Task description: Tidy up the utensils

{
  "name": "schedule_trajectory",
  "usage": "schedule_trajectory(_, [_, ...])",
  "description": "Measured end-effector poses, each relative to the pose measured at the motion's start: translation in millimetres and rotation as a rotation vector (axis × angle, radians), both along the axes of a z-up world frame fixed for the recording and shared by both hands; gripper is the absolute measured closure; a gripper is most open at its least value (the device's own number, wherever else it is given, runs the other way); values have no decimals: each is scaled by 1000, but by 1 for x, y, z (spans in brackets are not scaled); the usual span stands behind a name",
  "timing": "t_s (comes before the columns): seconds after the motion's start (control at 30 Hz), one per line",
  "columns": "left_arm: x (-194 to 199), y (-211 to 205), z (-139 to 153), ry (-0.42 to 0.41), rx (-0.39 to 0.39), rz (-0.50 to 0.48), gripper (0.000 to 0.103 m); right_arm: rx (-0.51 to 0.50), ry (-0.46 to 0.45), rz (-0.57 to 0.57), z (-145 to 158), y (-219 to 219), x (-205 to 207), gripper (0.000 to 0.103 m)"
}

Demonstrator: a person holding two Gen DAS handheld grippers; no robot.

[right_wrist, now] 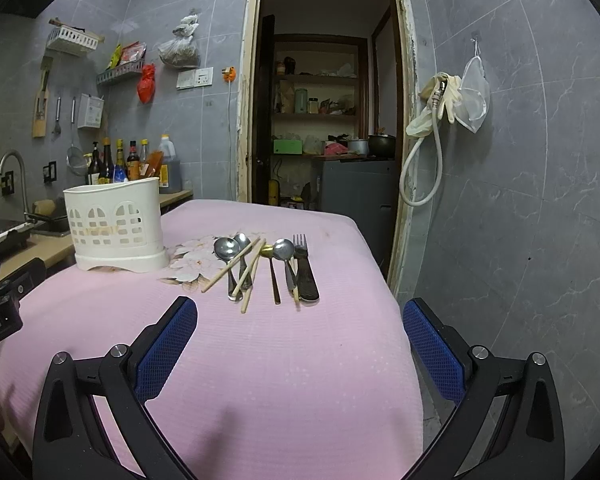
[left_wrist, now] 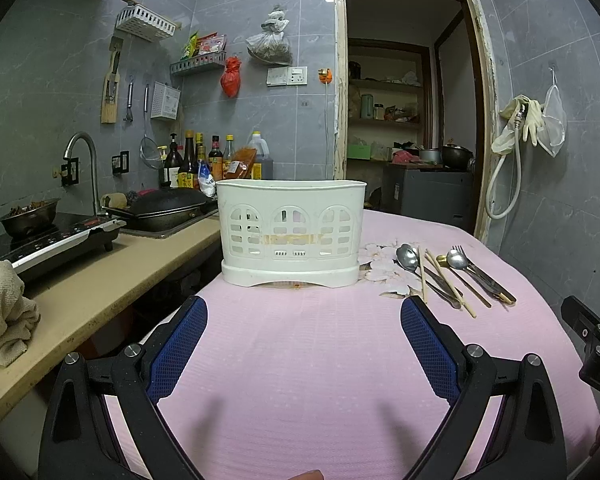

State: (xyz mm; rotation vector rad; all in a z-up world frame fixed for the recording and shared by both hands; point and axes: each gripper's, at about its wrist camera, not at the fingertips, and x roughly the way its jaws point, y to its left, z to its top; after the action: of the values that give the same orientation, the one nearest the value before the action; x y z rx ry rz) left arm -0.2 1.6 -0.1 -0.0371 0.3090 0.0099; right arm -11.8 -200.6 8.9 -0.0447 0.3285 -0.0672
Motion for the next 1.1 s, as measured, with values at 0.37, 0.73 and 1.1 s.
schedule_trajectory(0.37, [0,0,0,-1,1,1,8,-1,-1,0,1,1,0,0])
schedule_trajectory(0.73, [1,-2,0,0,5,-2,8,-1,1,1,1,1,0,0])
schedule_trajectory(1.1, [1,-3,-1,1,4,-1,8,-10,-11,-37,2,-1,1,0])
